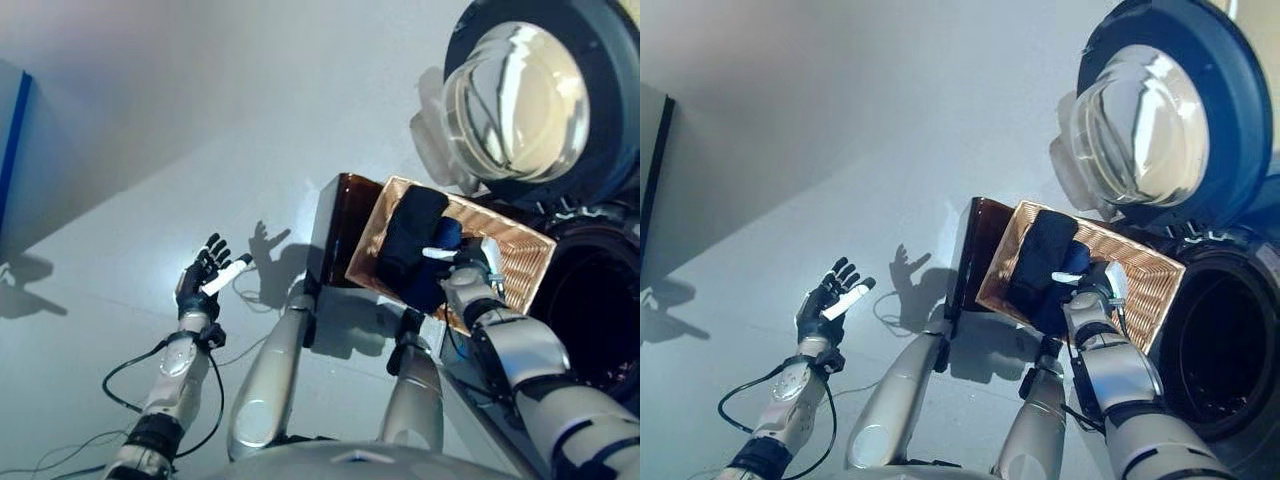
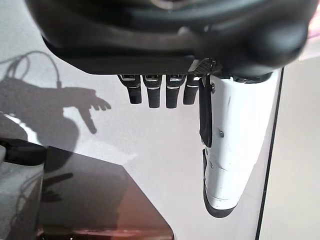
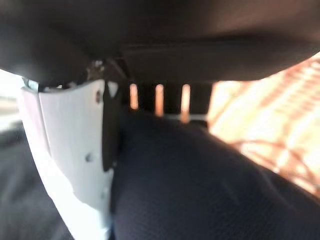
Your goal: Pick up the clothes and place them into the washing machine
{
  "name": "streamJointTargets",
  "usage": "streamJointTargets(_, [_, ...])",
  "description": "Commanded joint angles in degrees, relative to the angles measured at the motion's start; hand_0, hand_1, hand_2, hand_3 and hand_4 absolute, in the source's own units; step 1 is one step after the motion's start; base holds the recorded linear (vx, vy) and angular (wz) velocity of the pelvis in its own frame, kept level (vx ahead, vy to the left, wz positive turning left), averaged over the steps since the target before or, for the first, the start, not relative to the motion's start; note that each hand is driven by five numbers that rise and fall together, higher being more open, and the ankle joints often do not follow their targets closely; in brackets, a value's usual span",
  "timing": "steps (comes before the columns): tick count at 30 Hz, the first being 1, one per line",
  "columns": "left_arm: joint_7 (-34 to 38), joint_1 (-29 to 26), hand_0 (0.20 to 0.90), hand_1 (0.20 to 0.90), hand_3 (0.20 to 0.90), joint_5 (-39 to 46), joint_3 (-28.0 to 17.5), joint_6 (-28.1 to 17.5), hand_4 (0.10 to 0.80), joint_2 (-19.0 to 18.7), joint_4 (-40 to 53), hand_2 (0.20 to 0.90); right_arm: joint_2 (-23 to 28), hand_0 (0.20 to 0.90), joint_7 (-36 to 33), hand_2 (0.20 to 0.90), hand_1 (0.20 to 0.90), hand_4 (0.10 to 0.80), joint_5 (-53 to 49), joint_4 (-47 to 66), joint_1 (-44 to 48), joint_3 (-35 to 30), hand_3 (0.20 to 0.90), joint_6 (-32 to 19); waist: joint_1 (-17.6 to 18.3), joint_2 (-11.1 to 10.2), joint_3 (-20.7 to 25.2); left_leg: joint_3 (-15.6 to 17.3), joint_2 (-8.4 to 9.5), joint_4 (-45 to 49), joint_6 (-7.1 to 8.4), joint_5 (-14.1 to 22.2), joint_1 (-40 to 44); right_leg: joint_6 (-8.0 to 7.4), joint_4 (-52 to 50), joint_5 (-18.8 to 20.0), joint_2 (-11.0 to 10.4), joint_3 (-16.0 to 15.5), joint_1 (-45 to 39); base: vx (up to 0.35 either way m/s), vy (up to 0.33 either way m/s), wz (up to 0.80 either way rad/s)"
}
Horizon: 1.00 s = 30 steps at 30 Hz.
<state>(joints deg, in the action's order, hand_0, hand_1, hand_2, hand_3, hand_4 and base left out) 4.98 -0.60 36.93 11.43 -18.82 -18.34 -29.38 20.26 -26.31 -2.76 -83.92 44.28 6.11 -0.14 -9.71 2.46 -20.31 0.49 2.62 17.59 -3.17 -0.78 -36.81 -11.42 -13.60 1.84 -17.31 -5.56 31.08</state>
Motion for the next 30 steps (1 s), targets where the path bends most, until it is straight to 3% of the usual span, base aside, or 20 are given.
streamJointTargets(1, [-0.22, 0.77, 0.900, 0.900, 0.900, -0.53, -2.79, -3.95, 0.800, -0.04, -0.36, 0.900, 7.24, 0.200, -2.40, 0.200, 0.200, 0.300, -3.05, 2.22, -1.66, -0.91, 0.200, -3.60, -0.28, 0.18, 2.22, -1.79, -2.12, -2.80, 5.83, -0.37, 2.95, 3.26, 2.82, 4.60, 1.69, -1.89, -2.83, 0.079, -0.080, -0.11])
streamJointTargets(6, [-0.45, 0.39, 0.900, 0.900, 0.900, -0.66, -3.46, -3.66, 0.800, 0.61, -3.58, 0.900, 8.38, 0.200, -0.73, 0.200, 0.200, 0.300, -10.06, 4.61, -4.98, -4.35, 0.200, -7.04, 0.69, -1.06, 3.71, -2.14, -2.99, -8.94, 7.40, -3.34, 8.10, 2.62, 8.63, 6.57, 2.60, -3.11, -8.36, 0.101, -0.089, -0.03])
streamJointTargets(12, [-0.41, 0.28, 0.900, 0.900, 0.900, 0.19, -5.44, -2.87, 0.800, 2.10, -6.99, 0.900, 5.03, 0.200, 3.11, 0.200, 0.200, 0.300, -24.85, 13.86, -11.72, -8.86, 0.200, -14.50, 2.83, -2.85, 5.22, -1.96, -4.37, -14.01, 8.51, -5.81, 12.79, 2.42, 12.04, 8.00, 3.75, -3.57, -11.96, 0.063, -0.047, -0.04])
streamJointTargets(16, [-0.75, 0.61, 0.900, 0.900, 0.900, 0.63, -5.49, -2.85, 0.800, 2.64, -6.68, 0.900, 2.46, 0.200, 6.96, 0.200, 0.200, 0.300, -35.48, 18.46, -15.26, -12.15, 0.200, -18.69, 3.64, -3.03, 5.31, -1.72, -4.75, -13.86, 8.55, -5.38, 14.04, 2.59, 11.46, 7.51, 3.97, -3.39, -12.55, 0.046, -0.024, -0.07])
streamJointTargets(24, [-1.75, 0.07, 0.900, 0.900, 0.900, 3.47, -4.29, -3.07, 0.800, 5.34, -9.10, 0.900, -9.20, 0.200, 22.22, 0.200, 0.200, 0.300, -73.06, 26.90, -19.80, -23.50, 0.200, -29.05, 5.26, -1.89, 4.83, -0.84, -4.90, -11.86, 8.37, -3.60, 13.91, 2.95, 10.21, 6.22, 4.50, -1.88, -11.75, 0.001, 0.012, -0.10])
streamJointTargets(30, [-1.26, -0.90, 0.900, 0.900, 0.900, 5.20, -2.95, -4.49, 0.800, 7.01, -9.41, 0.900, -13.35, 0.200, 23.21, 0.200, 0.200, 0.300, -80.14, 26.48, -20.81, -25.37, 0.200, -31.83, 6.49, -0.68, 3.44, -0.62, -4.72, -7.58, 7.86, -1.70, 11.57, 3.49, 7.10, 4.88, 4.37, -0.90, -9.37, -0.041, 0.018, -0.06])
